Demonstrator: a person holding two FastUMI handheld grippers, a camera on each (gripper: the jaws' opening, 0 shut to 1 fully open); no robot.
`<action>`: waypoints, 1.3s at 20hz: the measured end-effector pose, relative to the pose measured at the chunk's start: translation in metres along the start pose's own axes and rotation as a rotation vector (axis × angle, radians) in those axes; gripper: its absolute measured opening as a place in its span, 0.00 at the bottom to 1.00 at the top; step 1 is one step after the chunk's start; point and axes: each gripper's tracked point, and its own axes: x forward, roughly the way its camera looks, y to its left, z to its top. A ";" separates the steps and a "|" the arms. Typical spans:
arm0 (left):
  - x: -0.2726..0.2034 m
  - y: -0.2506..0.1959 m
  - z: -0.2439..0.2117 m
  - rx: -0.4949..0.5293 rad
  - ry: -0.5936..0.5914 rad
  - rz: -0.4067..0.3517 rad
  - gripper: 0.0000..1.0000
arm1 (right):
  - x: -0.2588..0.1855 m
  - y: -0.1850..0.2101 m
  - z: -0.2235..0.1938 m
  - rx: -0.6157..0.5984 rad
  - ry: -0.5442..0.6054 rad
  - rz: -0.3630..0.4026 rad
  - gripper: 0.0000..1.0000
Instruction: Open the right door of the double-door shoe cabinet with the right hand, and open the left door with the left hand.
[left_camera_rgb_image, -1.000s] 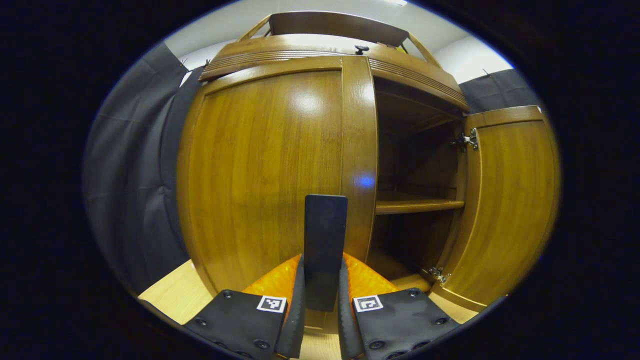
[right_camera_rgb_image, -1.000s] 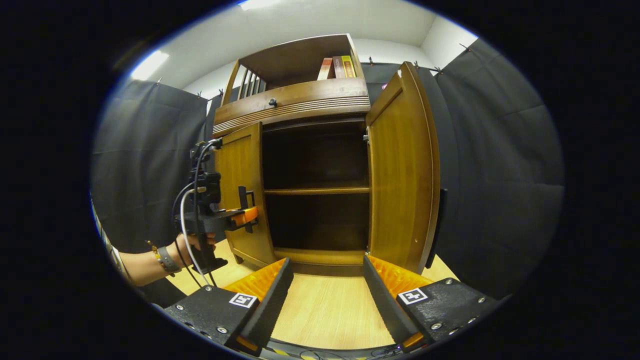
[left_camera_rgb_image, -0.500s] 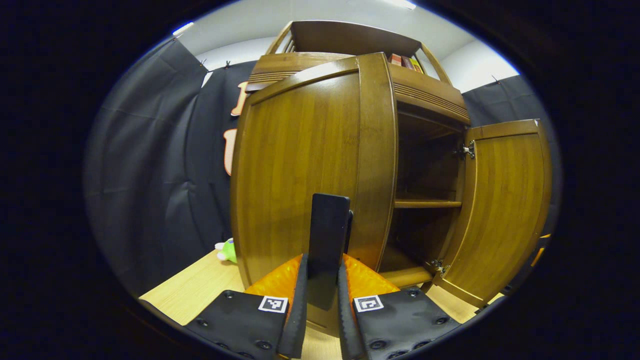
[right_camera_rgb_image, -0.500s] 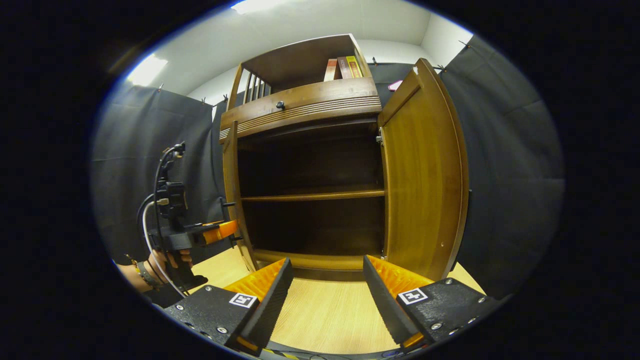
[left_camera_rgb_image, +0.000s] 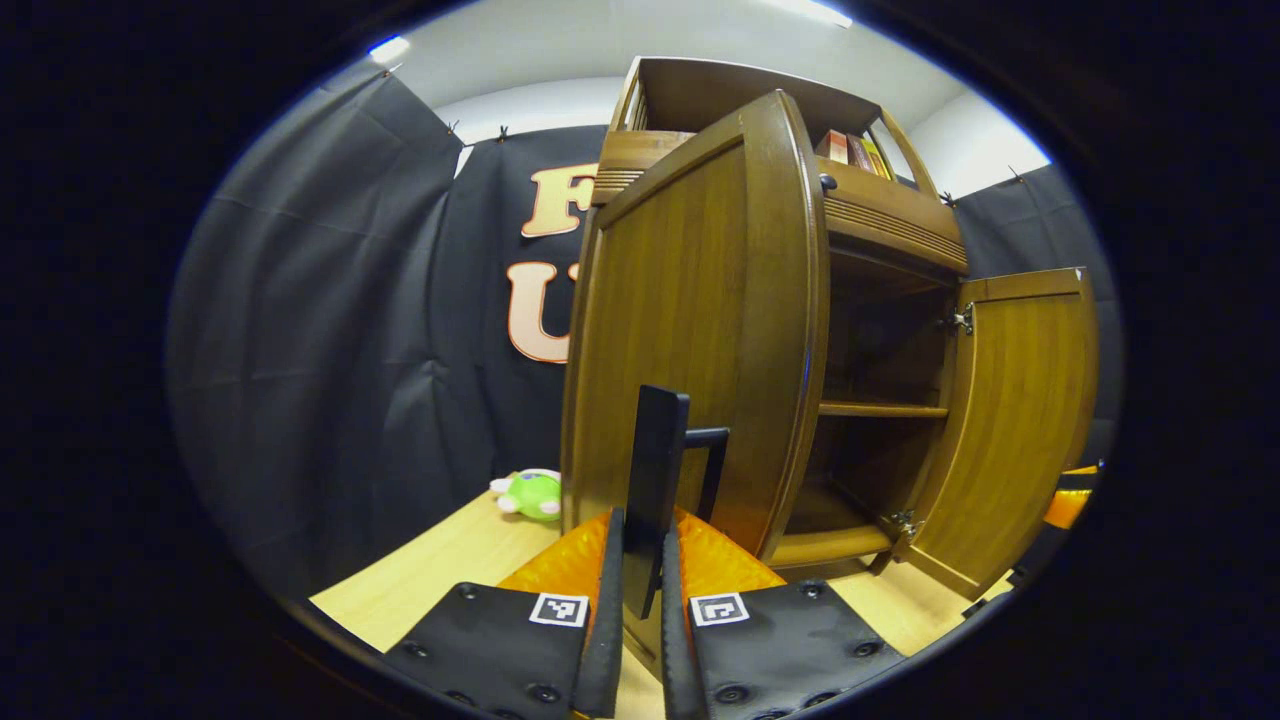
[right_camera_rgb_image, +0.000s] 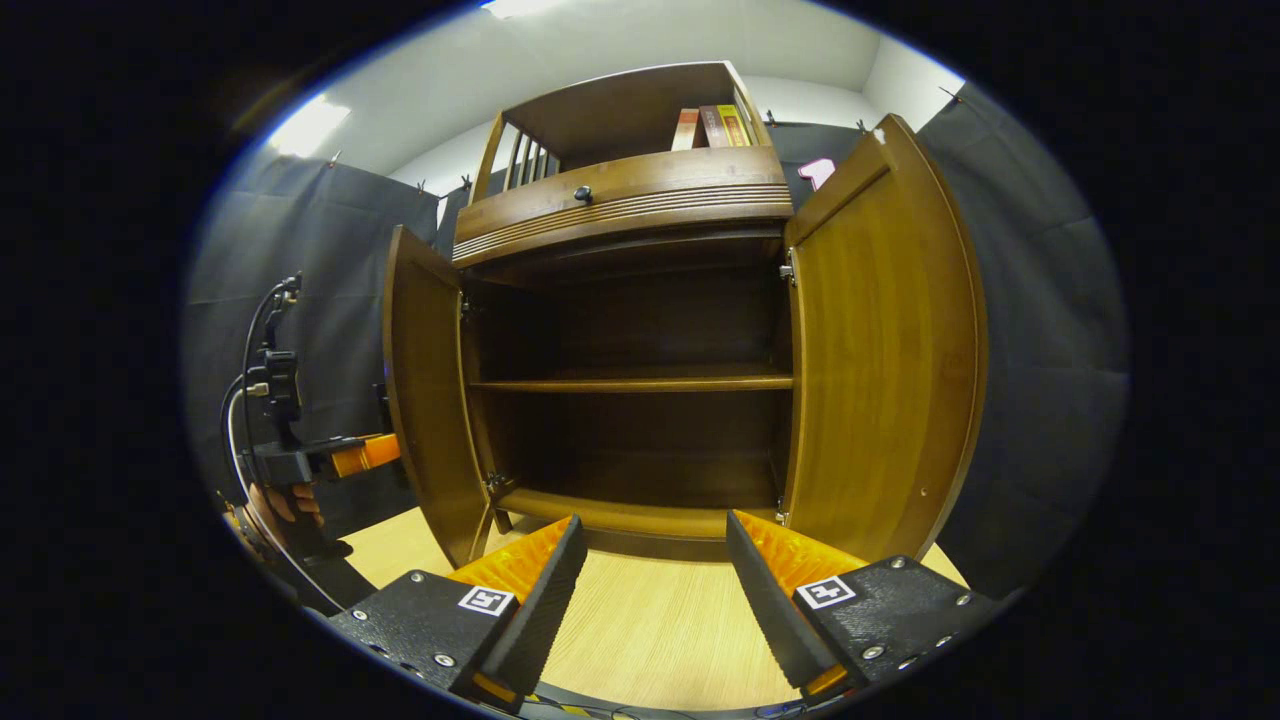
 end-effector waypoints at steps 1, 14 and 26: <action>-0.003 0.010 -0.001 0.004 0.002 0.017 0.23 | 0.002 0.004 0.000 -0.002 0.004 0.005 0.98; -0.011 0.102 0.022 0.063 -0.047 -0.055 0.10 | 0.011 0.064 -0.002 -0.016 0.006 0.020 0.98; -0.026 0.149 0.024 0.063 -0.043 -0.092 0.10 | 0.001 0.093 -0.008 -0.014 0.006 0.005 0.98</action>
